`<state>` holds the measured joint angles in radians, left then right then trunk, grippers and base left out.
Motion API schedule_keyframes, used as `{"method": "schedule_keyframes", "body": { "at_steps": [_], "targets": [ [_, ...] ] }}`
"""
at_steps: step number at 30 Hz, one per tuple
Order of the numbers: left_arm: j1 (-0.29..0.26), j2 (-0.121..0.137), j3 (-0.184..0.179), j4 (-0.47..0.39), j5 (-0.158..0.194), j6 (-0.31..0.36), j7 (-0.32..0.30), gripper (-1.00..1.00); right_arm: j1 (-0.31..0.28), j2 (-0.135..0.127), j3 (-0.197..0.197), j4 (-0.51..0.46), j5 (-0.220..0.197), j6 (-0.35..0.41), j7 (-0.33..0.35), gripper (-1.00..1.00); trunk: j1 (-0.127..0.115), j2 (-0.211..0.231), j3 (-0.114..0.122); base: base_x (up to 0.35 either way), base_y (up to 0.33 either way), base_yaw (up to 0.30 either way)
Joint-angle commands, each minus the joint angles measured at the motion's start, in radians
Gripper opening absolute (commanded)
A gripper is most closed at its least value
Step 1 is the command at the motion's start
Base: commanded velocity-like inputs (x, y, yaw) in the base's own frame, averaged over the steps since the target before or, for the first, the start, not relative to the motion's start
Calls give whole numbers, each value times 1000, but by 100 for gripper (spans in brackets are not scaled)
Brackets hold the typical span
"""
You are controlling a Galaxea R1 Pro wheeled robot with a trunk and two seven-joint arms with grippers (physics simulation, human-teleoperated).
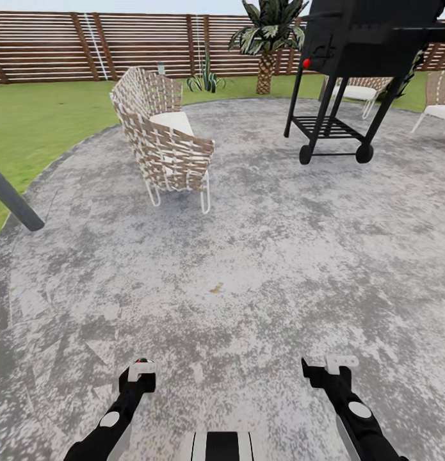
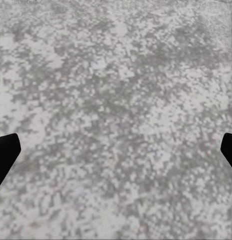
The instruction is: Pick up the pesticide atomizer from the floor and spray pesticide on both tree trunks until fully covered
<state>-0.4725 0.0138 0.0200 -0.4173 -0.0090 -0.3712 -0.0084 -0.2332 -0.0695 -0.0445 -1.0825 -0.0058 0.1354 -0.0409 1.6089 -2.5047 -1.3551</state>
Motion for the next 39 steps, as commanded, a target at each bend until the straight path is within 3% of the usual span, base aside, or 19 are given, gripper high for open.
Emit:
{"method": "schedule_keyframes", "body": {
  "at_steps": [1, 16, 20, 24, 28, 31, 33, 34, 36, 39],
  "targets": [
    [0, 0, 0, 0, 0, 0, 1, -100, 0, 0, 0, 0, 0, 0, 0, 100, 0, 0, 4, 0, 0, 0],
    [-1, 3, 0, 0, 1, 5, 0, -100, 0, -1, -6, -8, 2, -2, -4, 100, -7, 4, 62, 0, 0, 0],
    [-1, 5, 1, -1, 0, 14, 1, -100, 0, -5, -35, -9, 3, -1, -4, 100, -9, 5, 78, 0, 0, -28],
    [0, 6, 0, 2, 0, 20, 2, -100, 0, -7, -72, -3, 5, -1, -2, 100, -24, 33, 93, 0, 0, -189],
    [6, 3, 3, 5, 0, 22, 3, -100, 4, -8, -82, 2, 7, -8, -1, 100, -40, 61, 109, 0, 0, -254],
    [9, 1, 6, 5, -1, 23, 4, -100, 24, -5, -84, 10, 7, -69, -1, 100, -51, 82, 121, 0, 0, -264],
    [10, -1, 3, 0, -2, 45, 4, -100, 44, -4, -84, 52, 7, -153, 0, 100, -59, 96, 129, 0, 0, -267],
    [10, 0, 2, -3, -3, 70, 5, -100, 47, -5, -84, 78, 7, -180, 1, 100, -63, 103, 133, 0, 0, -267],
    [10, 5, 1, -52, -11, 202, 5, -100, 52, -4, -84, 184, 6, -264, 3, 100, -70, 117, 142, 0, 0, -267],
    [14, 2, 3, -107, -14, 249, 9, -100, 53, -3, -83, 219, 7, -318, 4, 100, -82, 138, 154, 0, 0, -269]
  ]
}}
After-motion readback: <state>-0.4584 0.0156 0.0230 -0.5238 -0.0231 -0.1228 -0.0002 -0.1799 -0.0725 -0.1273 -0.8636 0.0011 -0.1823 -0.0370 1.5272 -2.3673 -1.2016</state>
